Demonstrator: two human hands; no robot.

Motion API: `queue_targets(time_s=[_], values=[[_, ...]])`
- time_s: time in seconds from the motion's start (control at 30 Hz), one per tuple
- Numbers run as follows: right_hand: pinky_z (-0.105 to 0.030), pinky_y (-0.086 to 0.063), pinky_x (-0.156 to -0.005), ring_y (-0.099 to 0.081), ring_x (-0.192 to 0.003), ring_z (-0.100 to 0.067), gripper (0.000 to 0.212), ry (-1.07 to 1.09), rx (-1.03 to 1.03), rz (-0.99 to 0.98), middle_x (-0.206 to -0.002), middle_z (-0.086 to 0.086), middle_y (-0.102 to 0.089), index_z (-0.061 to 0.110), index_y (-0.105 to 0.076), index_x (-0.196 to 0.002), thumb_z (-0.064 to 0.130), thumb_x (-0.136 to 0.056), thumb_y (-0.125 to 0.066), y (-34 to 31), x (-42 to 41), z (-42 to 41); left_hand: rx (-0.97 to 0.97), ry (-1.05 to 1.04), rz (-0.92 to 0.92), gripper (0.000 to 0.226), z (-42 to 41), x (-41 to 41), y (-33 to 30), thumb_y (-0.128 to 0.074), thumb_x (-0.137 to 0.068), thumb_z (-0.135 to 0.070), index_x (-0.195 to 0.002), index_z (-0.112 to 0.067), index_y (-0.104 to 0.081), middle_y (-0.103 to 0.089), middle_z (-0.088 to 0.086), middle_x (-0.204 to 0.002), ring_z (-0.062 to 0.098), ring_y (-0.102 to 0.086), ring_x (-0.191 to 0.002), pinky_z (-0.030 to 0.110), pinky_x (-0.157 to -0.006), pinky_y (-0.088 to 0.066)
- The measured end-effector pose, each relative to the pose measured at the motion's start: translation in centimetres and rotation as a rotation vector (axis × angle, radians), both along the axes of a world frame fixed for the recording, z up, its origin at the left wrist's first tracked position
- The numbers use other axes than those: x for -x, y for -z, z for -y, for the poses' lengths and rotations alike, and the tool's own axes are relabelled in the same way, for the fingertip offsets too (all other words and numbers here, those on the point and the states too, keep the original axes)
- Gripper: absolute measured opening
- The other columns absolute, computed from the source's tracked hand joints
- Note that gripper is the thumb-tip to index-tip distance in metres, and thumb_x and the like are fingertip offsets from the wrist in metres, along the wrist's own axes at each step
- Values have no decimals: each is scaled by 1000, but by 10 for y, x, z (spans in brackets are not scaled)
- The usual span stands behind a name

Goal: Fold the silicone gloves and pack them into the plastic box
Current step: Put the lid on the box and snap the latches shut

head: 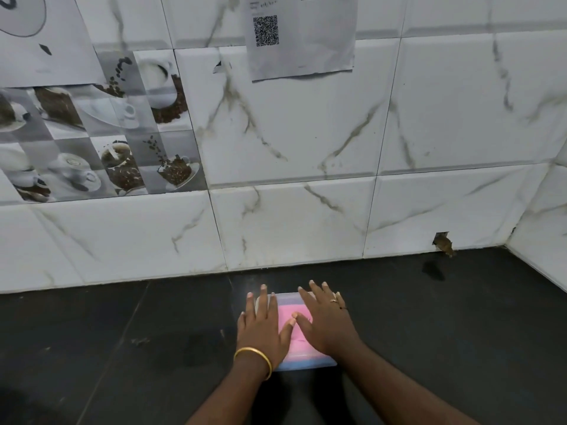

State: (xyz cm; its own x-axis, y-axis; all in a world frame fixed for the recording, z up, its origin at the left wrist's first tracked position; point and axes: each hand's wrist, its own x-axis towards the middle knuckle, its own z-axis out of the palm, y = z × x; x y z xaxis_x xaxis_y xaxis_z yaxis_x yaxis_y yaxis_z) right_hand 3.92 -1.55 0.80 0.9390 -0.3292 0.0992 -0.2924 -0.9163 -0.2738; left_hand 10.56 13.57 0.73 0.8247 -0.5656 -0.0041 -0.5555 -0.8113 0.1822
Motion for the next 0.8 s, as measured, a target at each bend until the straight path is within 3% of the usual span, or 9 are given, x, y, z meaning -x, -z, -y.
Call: queue_targets(time_s=[0.13, 0.43, 0.6, 0.67, 0.73, 0.8], values=[[-49, -3, -121, -3, -152, -28, 58, -75, 96, -108, -165, -1, -11, 31, -20, -154, 52, -99, -25, 10, -6, 2, -48, 13, -71, 76, 0, -6, 10, -12, -94, -62, -155, -16, -5, 6, 2, -164, 29, 7, -150, 49, -118, -16], [-45, 7, -116, 1, -152, -27, 62, -82, 166, -87, -165, 0, -7, 34, -13, -154, 57, -96, -10, 27, -8, 4, 11, 20, -52, 75, -2, -7, 22, -14, -93, -59, -155, -17, -5, 4, 2, -164, 27, 5, -150, 47, -116, -26], [-48, 5, -119, 5, -152, -28, 59, -79, 146, -138, -166, 0, -2, 33, -11, -155, 52, -100, -14, 21, -14, 3, 56, 70, -65, 65, -4, -16, 16, -22, -100, -46, -155, -14, -7, 3, 3, -164, 26, 8, -150, 41, -119, -22], [-53, 7, -118, 4, -152, -29, 58, -57, 125, -179, -166, -2, -4, 30, -14, -155, 48, -100, -20, 14, -18, -1, 281, 82, -138, 61, -11, -20, 16, -32, -102, -34, -154, -12, -8, 5, 4, -164, 23, 7, -150, 34, -121, -11], [-58, 8, -116, 1, -152, -29, 59, -39, 110, -195, -165, -3, -9, 27, -17, -154, 45, -99, -26, 5, -27, -8, 608, -75, -334, 68, -23, -21, 16, -47, -100, -28, -154, -11, -10, 5, 4, -163, 20, 2, -151, 31, -120, -7], [-58, 7, -116, -2, -152, -25, 59, -43, 36, -165, -164, 1, -13, 29, -14, -155, 44, -99, -27, -3, -37, -16, 797, -329, -644, 77, -35, -23, 18, -62, -92, -35, -152, -10, -21, -18, 7, -159, 23, -20, -147, 36, -116, -22]])
